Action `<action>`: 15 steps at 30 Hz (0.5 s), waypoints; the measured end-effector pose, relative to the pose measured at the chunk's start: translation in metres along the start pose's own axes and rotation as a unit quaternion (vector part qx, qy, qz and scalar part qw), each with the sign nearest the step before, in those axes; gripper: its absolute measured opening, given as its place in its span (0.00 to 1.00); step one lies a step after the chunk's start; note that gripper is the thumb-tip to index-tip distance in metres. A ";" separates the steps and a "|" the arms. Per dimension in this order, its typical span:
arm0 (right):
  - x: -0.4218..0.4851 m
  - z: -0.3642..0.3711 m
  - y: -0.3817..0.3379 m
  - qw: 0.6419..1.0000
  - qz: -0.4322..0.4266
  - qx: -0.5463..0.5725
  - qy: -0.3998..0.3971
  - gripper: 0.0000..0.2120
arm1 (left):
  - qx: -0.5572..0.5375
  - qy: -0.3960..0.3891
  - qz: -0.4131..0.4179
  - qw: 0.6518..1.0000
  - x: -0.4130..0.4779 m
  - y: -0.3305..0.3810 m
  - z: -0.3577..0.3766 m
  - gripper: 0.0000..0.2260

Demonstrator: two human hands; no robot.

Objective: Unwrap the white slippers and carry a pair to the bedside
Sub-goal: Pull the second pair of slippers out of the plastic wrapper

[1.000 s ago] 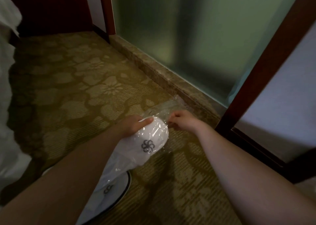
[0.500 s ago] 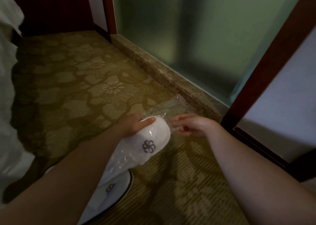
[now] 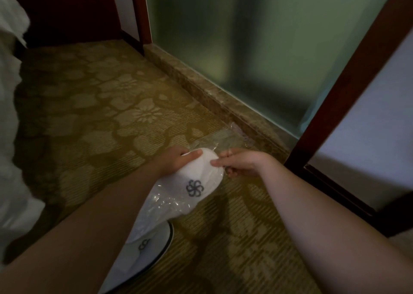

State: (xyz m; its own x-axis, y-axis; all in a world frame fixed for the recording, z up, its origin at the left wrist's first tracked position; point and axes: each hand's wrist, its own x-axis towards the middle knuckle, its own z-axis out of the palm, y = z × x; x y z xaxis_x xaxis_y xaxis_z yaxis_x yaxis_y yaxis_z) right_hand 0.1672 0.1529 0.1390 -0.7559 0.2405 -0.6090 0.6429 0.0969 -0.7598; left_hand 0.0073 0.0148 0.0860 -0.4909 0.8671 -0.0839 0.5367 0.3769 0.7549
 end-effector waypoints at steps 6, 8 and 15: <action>0.002 -0.016 0.006 0.996 -0.032 0.062 0.047 0.11 | -0.022 0.004 -0.026 0.999 0.005 0.004 0.005 0.18; 0.002 -0.020 0.008 0.995 -0.036 0.061 0.067 0.06 | -0.041 0.010 -0.037 0.998 0.003 0.006 0.007 0.19; 0.001 -0.030 0.011 0.987 -0.050 0.068 0.135 0.08 | -0.010 -0.002 -0.075 0.997 0.003 0.002 0.005 0.24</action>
State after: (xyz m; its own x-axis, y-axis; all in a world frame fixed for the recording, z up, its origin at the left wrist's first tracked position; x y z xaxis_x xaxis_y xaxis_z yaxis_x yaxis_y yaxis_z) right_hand 0.1776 0.1835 0.1368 -0.7427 0.4862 -0.4605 0.5300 0.0063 -0.8480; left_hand 0.0101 0.0197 0.0840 -0.5617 0.8027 -0.2006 0.4426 0.4963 0.7469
